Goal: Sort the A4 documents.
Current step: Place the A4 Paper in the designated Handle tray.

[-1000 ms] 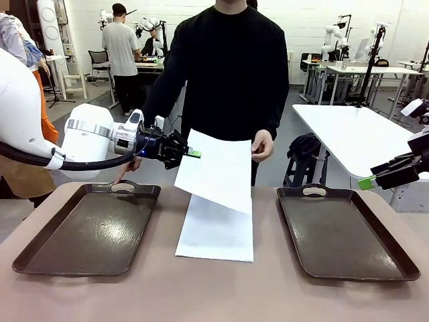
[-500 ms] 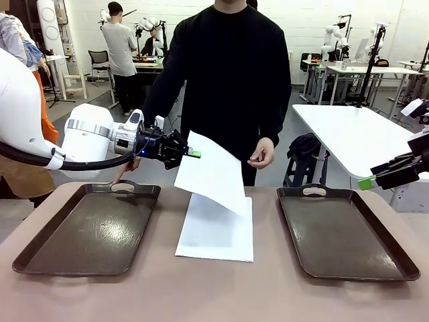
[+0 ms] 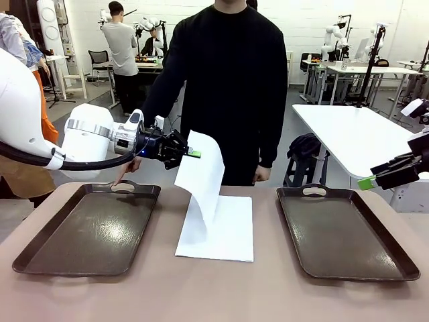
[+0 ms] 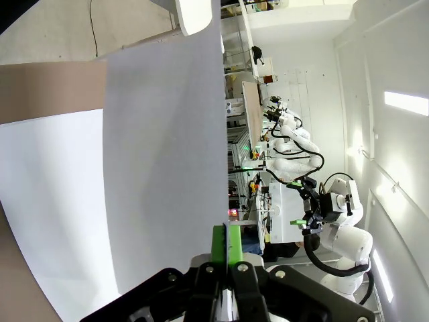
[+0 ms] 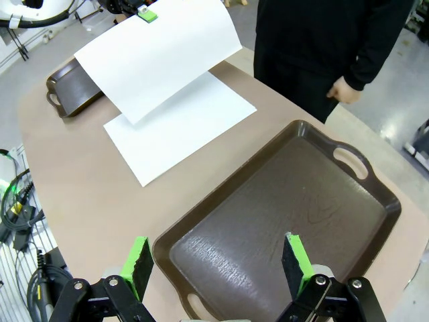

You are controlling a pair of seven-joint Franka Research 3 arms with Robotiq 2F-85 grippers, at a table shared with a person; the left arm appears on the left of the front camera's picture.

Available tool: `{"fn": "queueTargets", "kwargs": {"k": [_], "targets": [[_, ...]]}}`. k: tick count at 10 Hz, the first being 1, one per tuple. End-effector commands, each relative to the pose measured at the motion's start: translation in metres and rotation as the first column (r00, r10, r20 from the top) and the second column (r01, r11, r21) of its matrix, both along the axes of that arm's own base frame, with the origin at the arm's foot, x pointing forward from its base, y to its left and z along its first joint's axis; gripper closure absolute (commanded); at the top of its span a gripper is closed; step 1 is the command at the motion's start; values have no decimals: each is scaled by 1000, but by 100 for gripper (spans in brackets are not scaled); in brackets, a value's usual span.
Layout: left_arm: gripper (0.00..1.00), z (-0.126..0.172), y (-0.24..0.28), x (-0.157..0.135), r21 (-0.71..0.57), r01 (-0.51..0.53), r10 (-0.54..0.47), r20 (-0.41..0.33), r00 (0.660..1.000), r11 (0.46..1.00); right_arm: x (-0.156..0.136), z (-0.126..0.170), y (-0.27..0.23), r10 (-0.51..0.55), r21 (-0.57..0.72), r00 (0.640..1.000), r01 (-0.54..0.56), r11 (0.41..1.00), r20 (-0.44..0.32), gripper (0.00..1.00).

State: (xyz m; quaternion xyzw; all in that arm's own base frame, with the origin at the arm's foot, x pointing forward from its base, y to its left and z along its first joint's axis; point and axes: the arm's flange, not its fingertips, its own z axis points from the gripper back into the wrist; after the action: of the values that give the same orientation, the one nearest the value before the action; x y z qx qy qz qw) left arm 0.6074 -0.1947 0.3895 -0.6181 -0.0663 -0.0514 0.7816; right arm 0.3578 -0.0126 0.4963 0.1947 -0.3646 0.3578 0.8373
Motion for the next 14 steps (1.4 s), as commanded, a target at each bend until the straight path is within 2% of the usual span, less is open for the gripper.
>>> {"fn": "queueTargets", "kwargs": {"k": [1, 2, 3, 5, 9, 12, 14], "targets": [[100, 0, 0, 0, -2, -1, 1, -4, 1000, 1000, 3, -3, -1, 17, 15, 1000, -17, 1000, 4, 0], [99, 0, 0, 0, 0, 0, 0, 0, 1000, 1000, 3, -3, -1, 17, 15, 1000, -17, 1000, 4, 0], [99, 7, 0, -11, 21, 13, -13, 44, 999, 1000, 3, -3, -1, 17, 15, 1000, -17, 1000, 4, 0], [99, 26, 10, -45, 38, -6, 2, 116, 993, 999, 3, -3, -1, 17, 15, 1000, -17, 1000, 4, 0], [99, 26, 49, -99, 135, -63, 46, 122, 991, 989, 3, -3, -1, 17, 15, 1000, -17, 1000, 4, 0], [99, 26, 96, -102, 218, -115, 94, 104, 990, 969, 3, -3, -1, 17, 15, 1000, -17, 1000, 4, 0], [99, 14, 119, -89, 229, -74, 53, 94, 994, 971, 3, -3, -1, 17, 15, 1000, -17, 1000, 4, 0]]}}
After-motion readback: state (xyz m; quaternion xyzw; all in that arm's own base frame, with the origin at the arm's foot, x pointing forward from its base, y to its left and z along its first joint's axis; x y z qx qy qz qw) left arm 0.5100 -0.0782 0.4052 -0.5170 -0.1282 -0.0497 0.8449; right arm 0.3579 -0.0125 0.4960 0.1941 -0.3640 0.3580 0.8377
